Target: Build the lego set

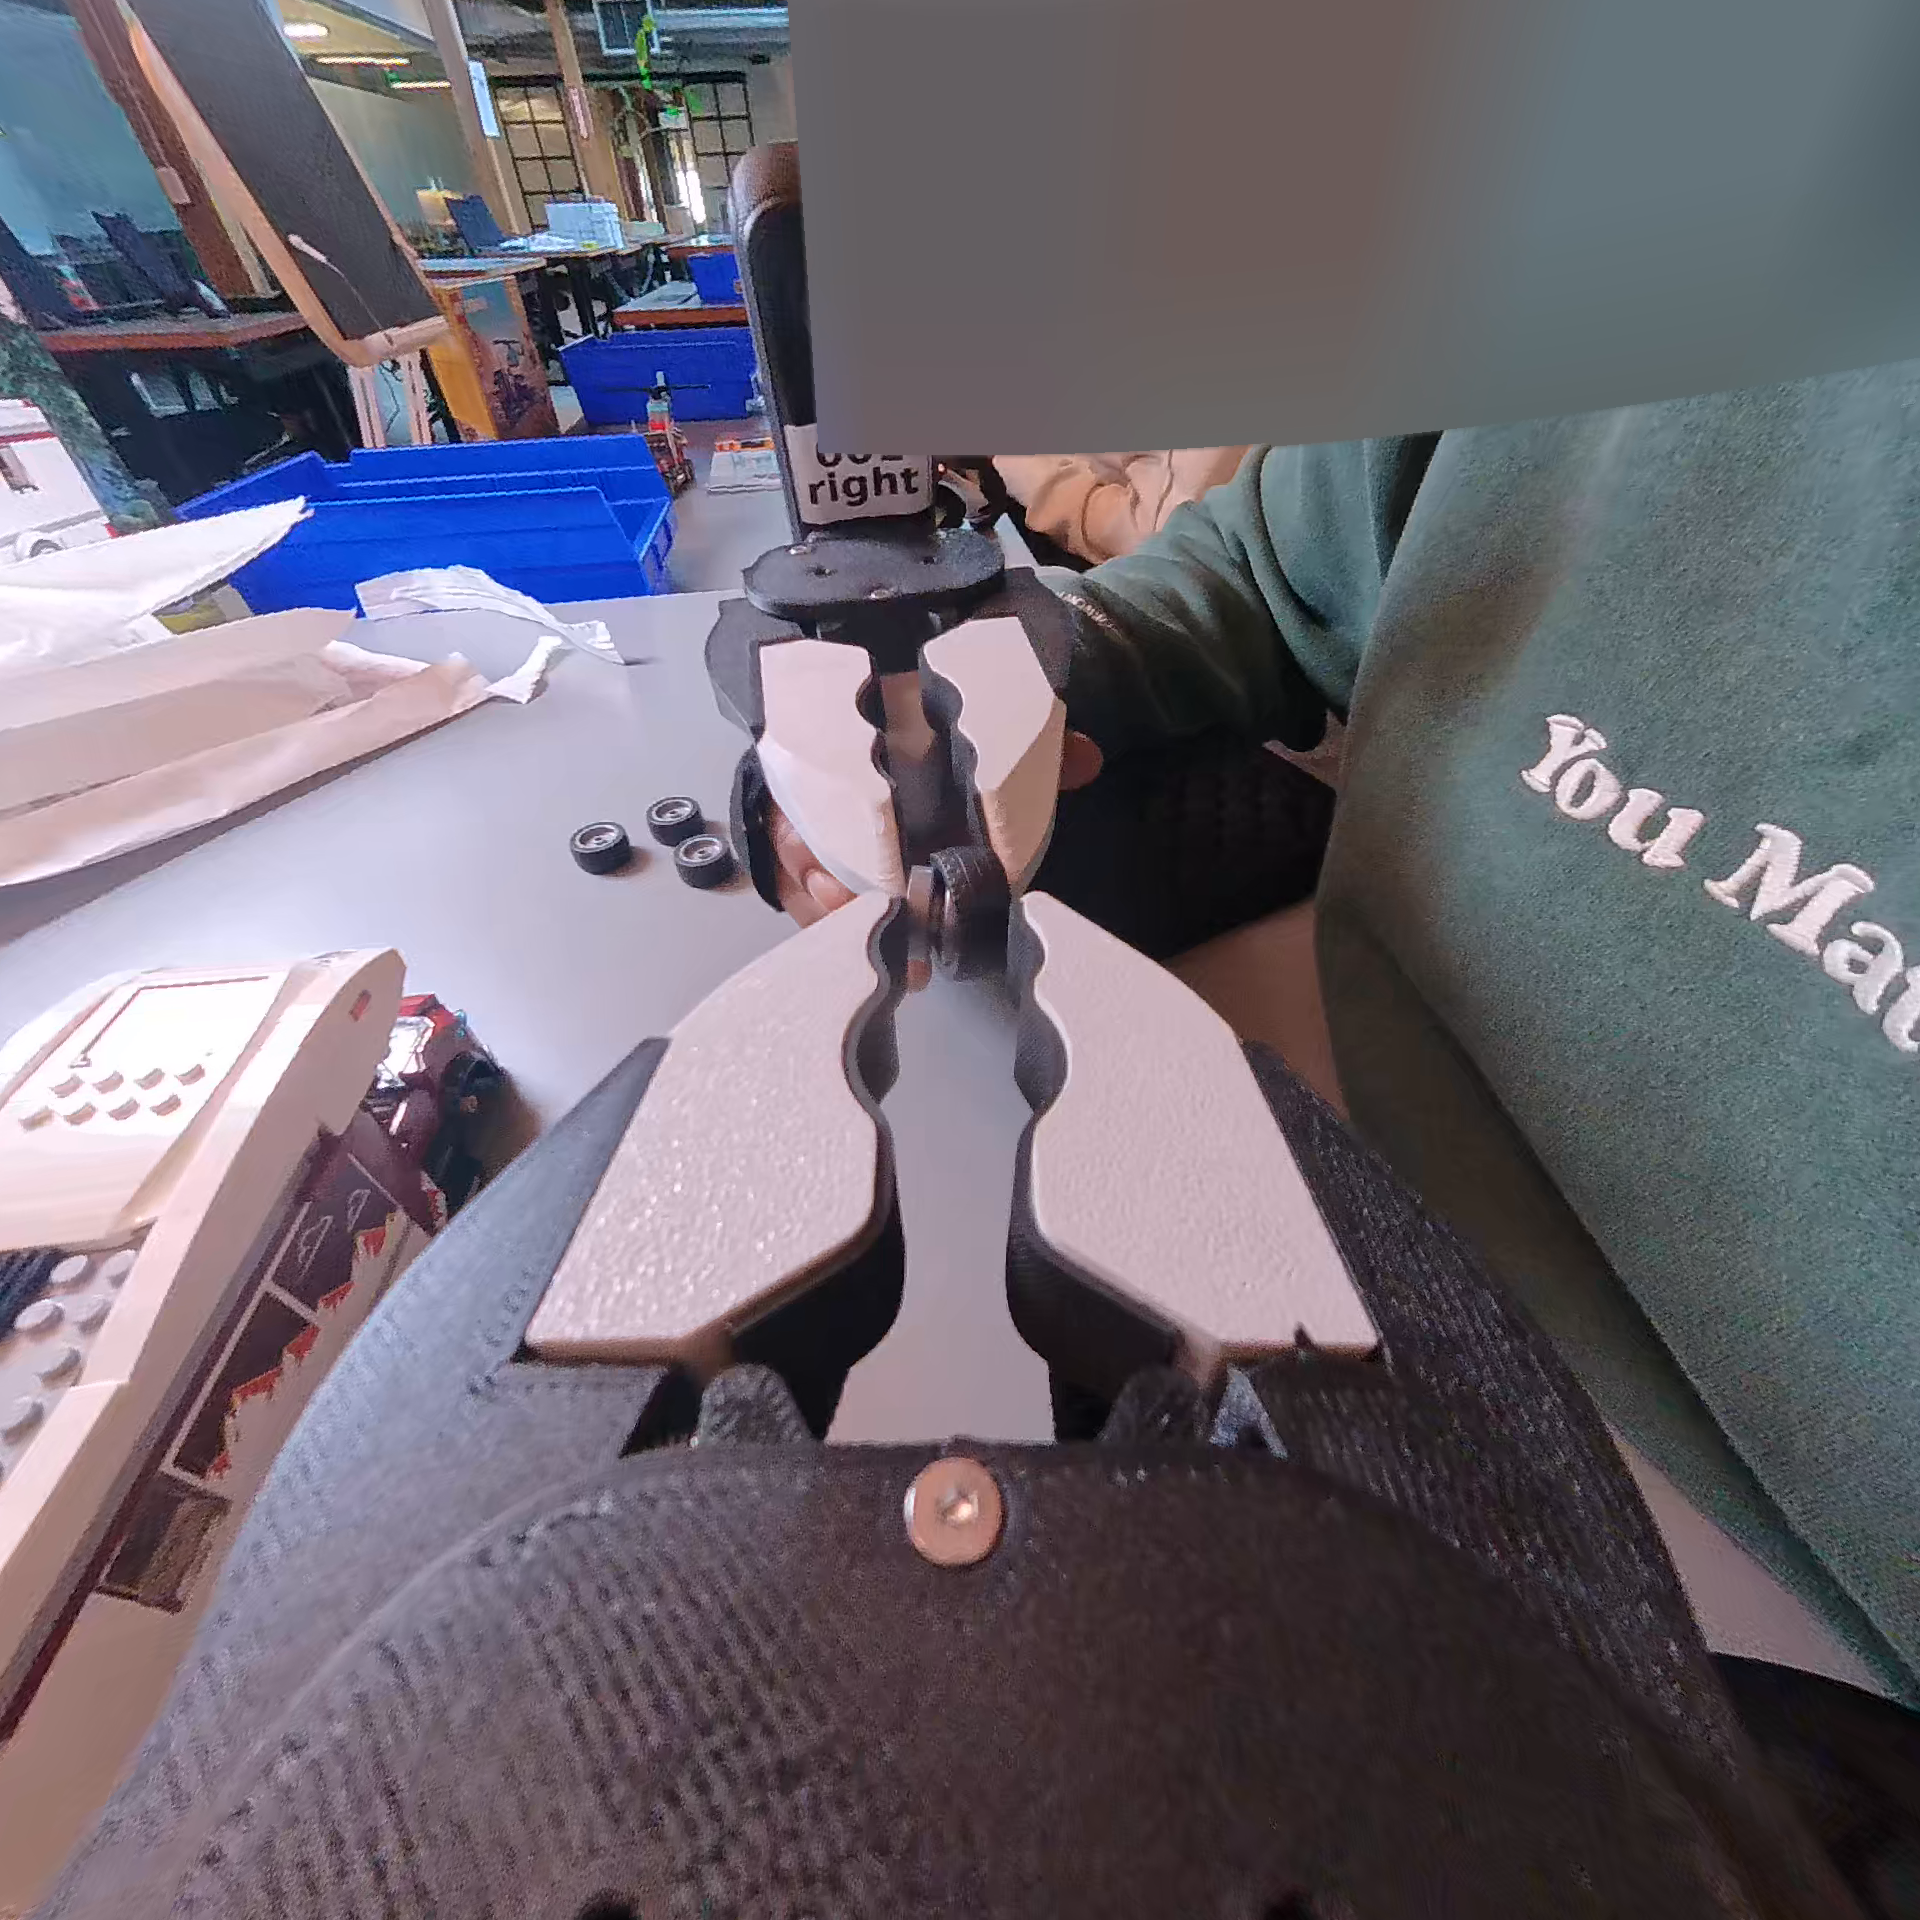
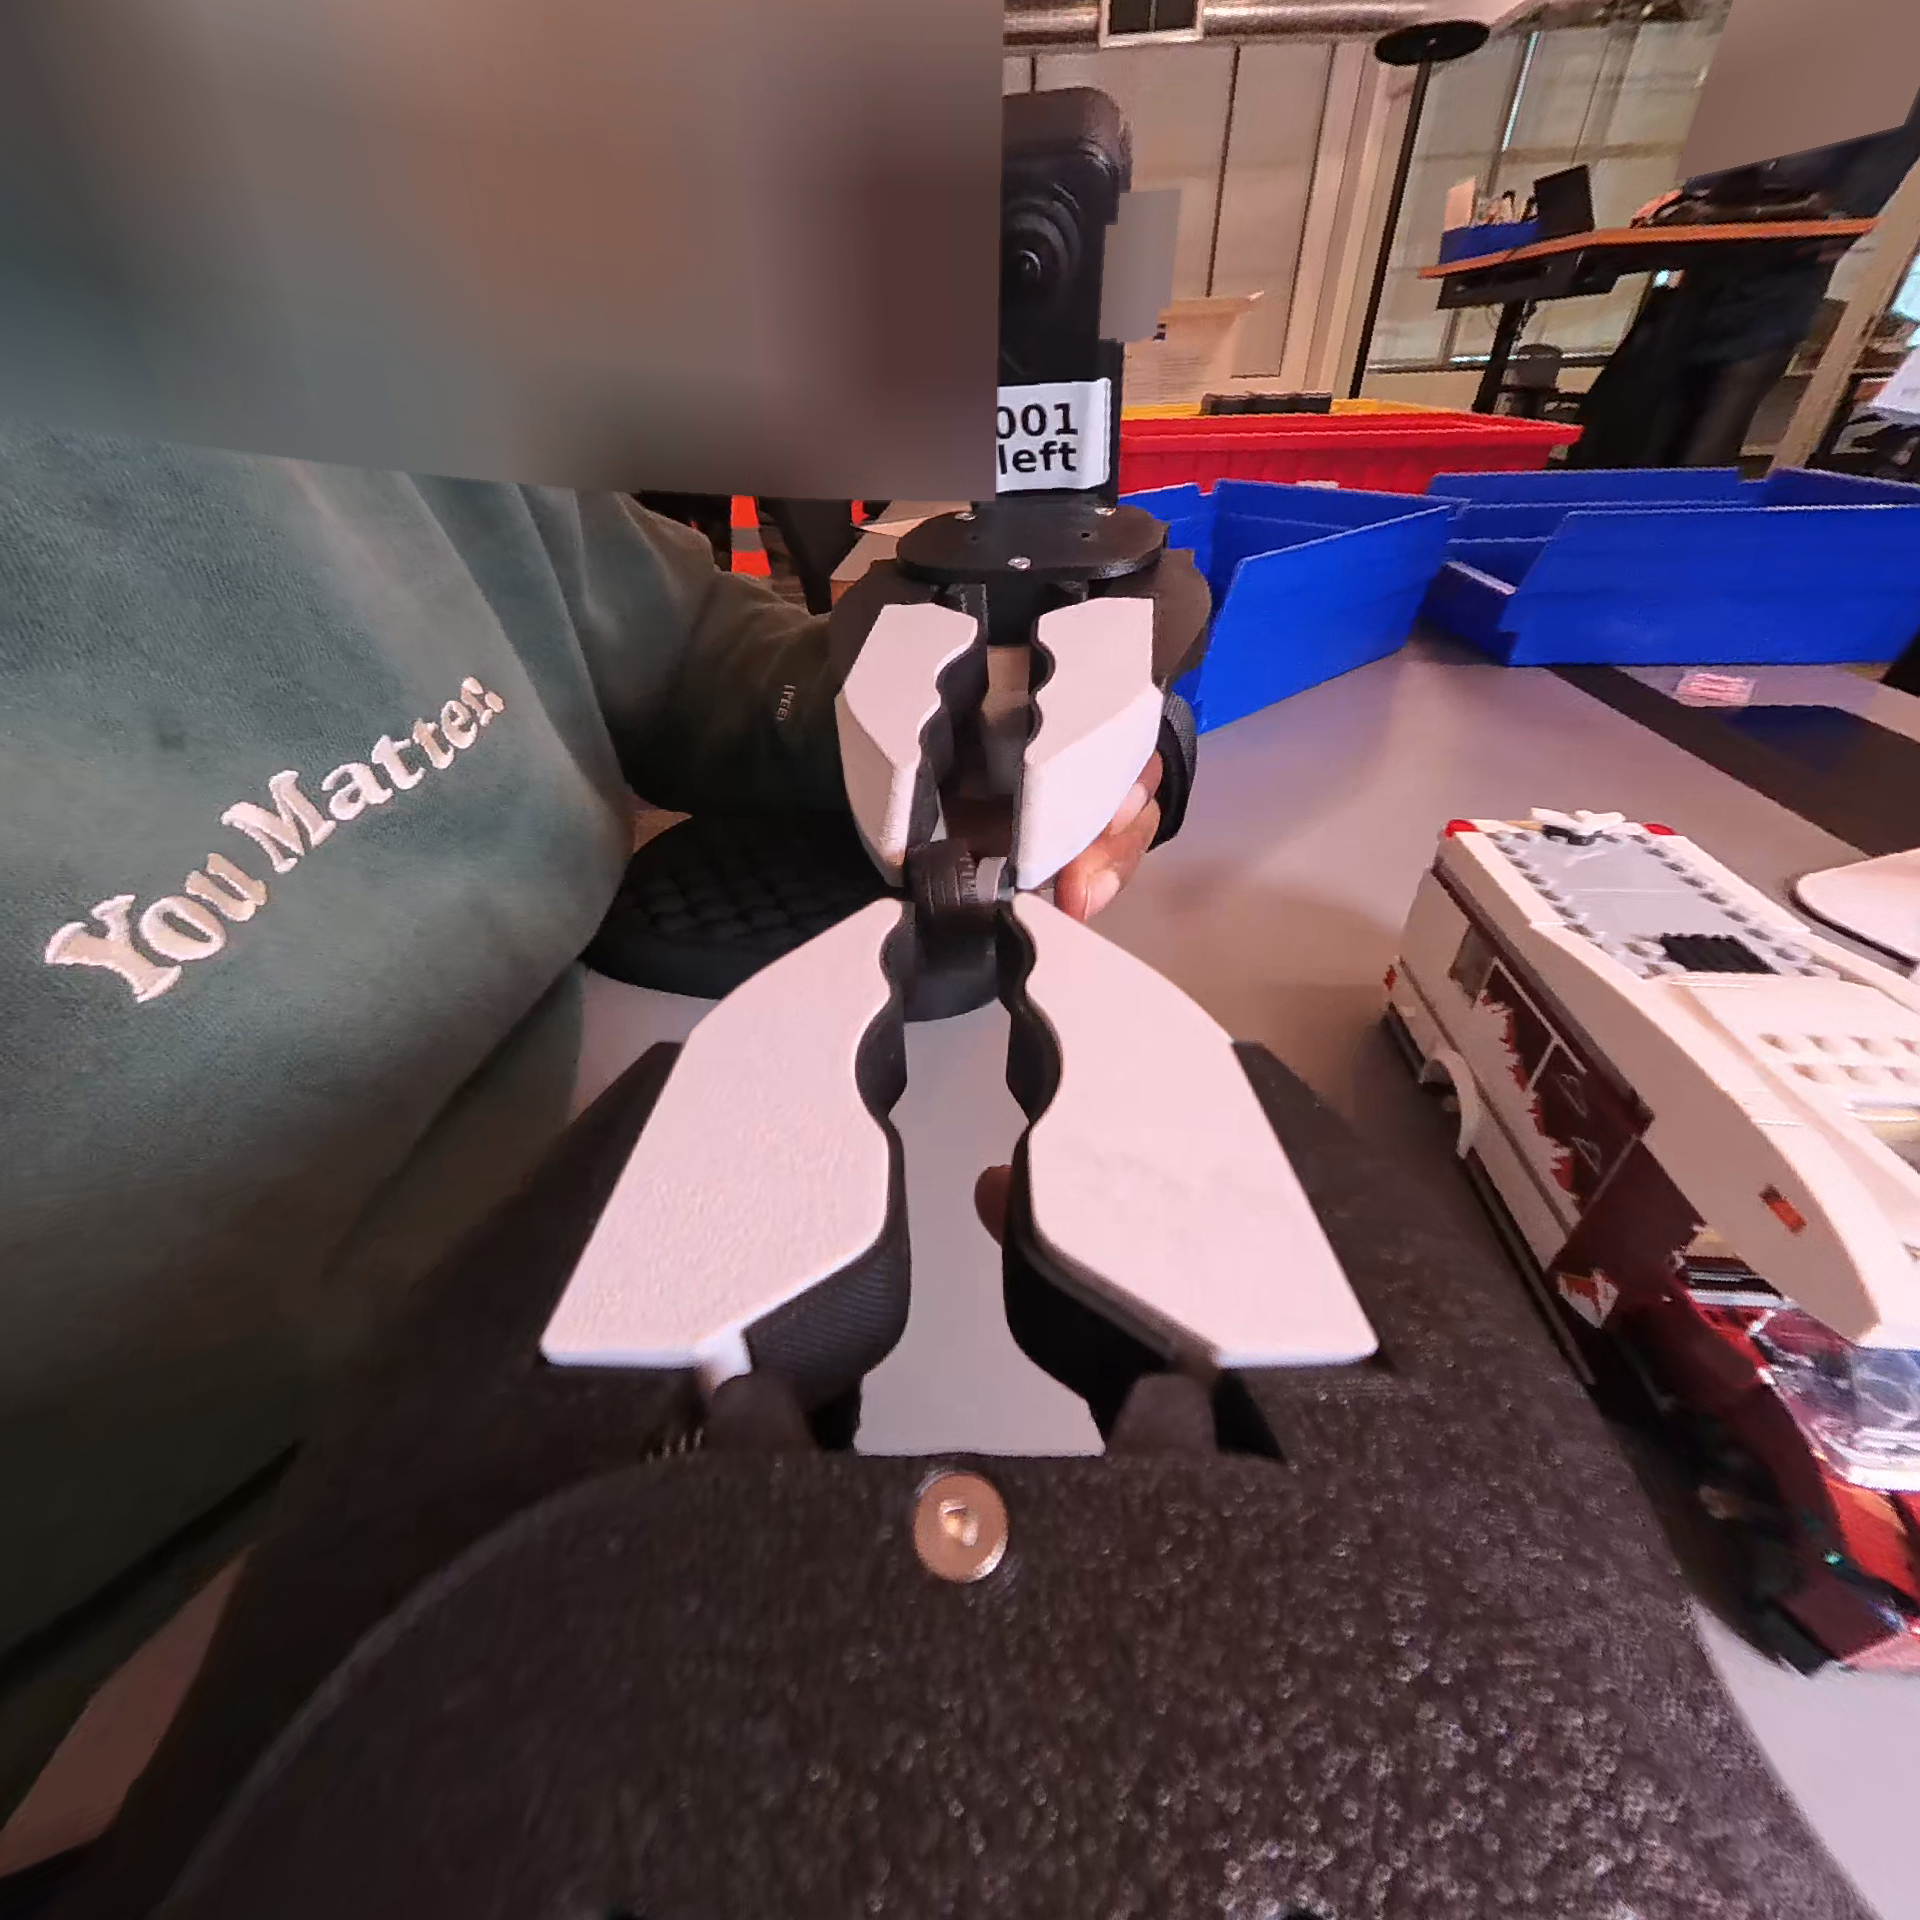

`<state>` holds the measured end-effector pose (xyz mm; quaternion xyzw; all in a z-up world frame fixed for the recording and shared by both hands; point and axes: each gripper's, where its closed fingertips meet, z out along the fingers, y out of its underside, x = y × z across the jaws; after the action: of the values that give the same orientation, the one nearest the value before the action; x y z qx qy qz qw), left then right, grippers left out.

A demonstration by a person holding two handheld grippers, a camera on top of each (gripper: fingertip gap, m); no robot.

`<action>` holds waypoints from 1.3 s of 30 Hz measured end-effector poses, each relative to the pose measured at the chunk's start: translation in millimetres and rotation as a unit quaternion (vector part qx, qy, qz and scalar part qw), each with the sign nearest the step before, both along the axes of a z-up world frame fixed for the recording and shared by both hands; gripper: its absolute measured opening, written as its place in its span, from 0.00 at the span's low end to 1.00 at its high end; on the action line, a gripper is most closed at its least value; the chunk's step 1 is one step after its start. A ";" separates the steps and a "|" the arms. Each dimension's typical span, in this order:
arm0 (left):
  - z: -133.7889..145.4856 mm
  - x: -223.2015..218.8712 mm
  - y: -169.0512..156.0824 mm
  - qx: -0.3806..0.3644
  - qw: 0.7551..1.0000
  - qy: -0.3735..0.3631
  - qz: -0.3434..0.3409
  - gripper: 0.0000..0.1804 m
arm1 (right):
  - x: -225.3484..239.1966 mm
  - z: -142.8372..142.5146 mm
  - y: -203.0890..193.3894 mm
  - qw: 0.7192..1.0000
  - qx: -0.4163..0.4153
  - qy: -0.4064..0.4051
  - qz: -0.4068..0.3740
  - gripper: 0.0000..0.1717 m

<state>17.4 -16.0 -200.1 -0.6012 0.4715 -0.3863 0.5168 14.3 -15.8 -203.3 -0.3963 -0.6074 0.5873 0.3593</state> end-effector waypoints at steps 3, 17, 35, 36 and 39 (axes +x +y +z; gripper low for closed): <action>1.3 1.8 -4.0 0.004 1.000 -0.005 -0.010 0.10 | 1.4 1.2 -5.0 1.000 -0.017 -0.003 0.018 0.08; 4.0 5.1 -13.2 0.035 0.999 -0.003 -0.032 0.09 | 3.7 3.9 -17.7 0.997 -0.055 0.001 0.055 0.08; -1.9 4.6 4.5 0.004 1.000 0.006 0.031 0.11 | 0.0 2.4 0.3 1.000 -0.027 0.007 -0.006 0.08; -3.2 4.7 3.9 0.004 1.000 0.010 0.029 0.11 | 0.3 1.6 -0.3 1.000 -0.031 0.005 0.000 0.08; -3.3 6.0 0.7 -0.003 1.000 0.008 0.017 0.11 | 2.2 1.8 -4.0 0.999 -0.046 0.001 0.021 0.08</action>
<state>23.4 -15.3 -203.4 -0.6137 0.4638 -0.3739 0.5182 16.6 -19.8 -201.5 -0.3987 -0.5878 0.6223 0.3291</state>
